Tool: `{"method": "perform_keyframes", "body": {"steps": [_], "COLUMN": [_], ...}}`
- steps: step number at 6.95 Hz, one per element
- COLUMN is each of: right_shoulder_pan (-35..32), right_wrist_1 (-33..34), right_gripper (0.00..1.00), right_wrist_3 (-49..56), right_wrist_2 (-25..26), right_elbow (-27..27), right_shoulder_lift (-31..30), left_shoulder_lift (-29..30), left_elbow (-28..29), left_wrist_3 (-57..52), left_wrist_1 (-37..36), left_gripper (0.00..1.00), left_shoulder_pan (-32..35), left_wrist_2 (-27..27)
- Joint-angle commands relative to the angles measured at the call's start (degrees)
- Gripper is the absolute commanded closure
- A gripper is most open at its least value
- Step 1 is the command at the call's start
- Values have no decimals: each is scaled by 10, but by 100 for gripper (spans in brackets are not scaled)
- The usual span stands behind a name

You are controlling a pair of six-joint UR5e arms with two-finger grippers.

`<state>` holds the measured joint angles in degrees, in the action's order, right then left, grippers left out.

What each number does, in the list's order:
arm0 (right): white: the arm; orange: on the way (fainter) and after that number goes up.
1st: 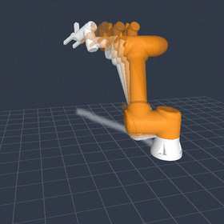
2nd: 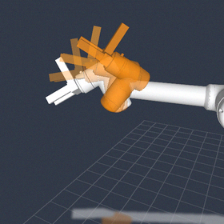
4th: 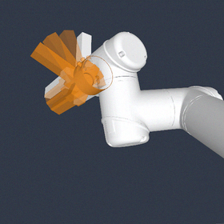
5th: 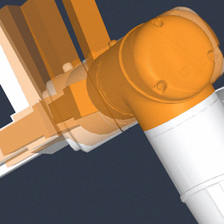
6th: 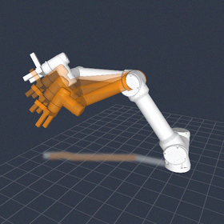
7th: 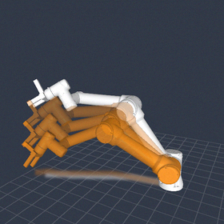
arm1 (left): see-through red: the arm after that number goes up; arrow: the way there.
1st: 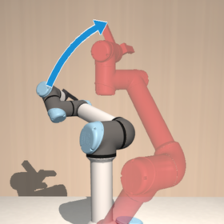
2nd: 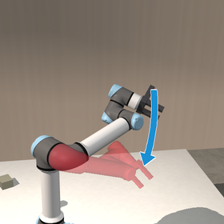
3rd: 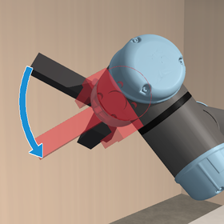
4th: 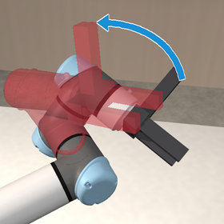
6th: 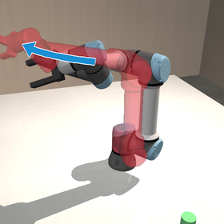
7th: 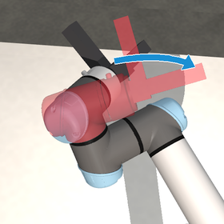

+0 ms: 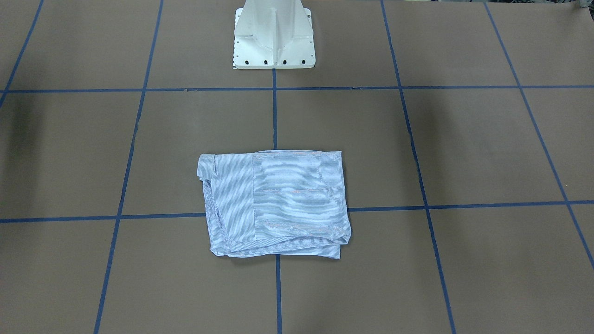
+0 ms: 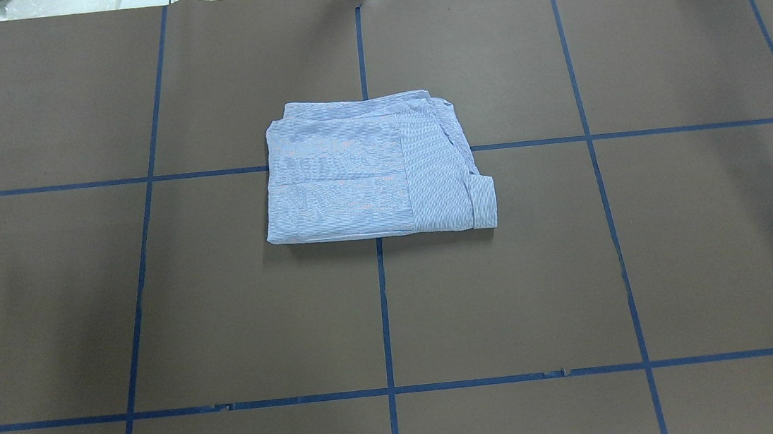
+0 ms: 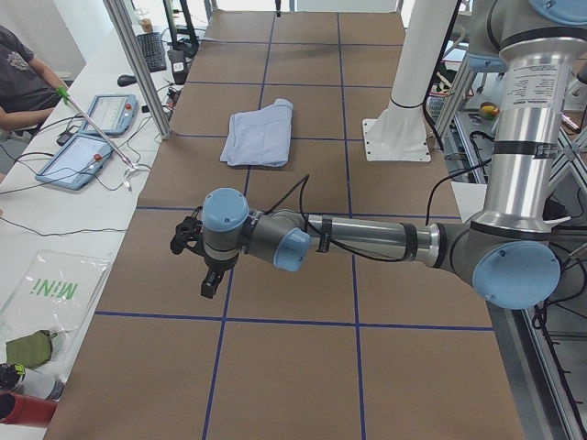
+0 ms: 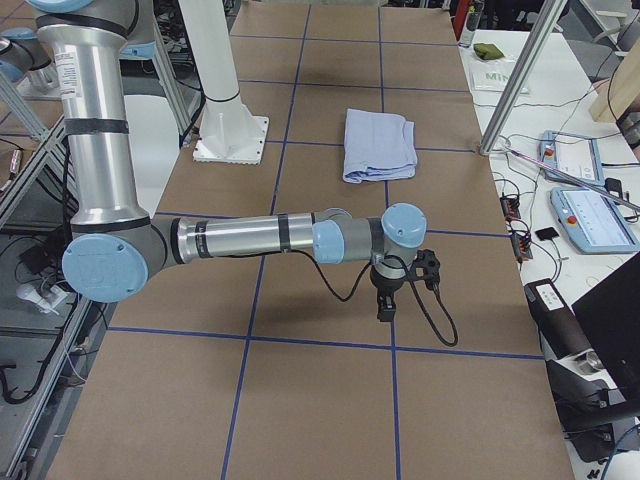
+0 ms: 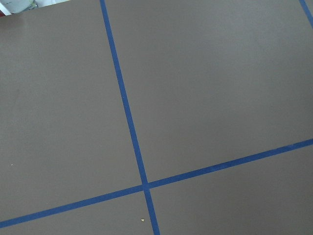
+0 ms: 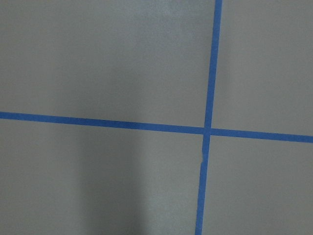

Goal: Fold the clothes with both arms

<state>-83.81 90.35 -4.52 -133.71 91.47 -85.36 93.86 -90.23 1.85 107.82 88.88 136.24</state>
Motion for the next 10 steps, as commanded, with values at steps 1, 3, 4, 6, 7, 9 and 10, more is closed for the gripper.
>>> {"method": "perform_keyframes", "body": {"steps": [1,3,4,6,7,9,10], "right_shoulder_pan": [-5,-4,-4,-4,-4,-4,-3], "right_wrist_1": [2,5,4,3,3,3,3], "right_gripper": [0,0,0,0,0,0,0], "right_wrist_3": [15,44,44,43,43,38,35], "right_wrist_2": [1,4,3,1,-4,-7,-15], "right_elbow": [-3,-4,-4,-9,-9,-12,-13], "right_shoulder_lift": [-4,-9,-12,-12,-11,-10,-10], "left_shoulder_lift": [0,0,0,0,0,1,1], "left_elbow": [1,1,1,0,0,-1,-2], "left_wrist_3": [0,0,0,1,1,0,1], "left_wrist_1": [0,0,0,0,0,0,0], "left_gripper": [0,0,0,0,0,0,0], "left_shoulder_pan": [0,-1,0,-1,-1,-1,-2], "left_wrist_2": [0,-5,-5,-4,-4,-4,-4]}}
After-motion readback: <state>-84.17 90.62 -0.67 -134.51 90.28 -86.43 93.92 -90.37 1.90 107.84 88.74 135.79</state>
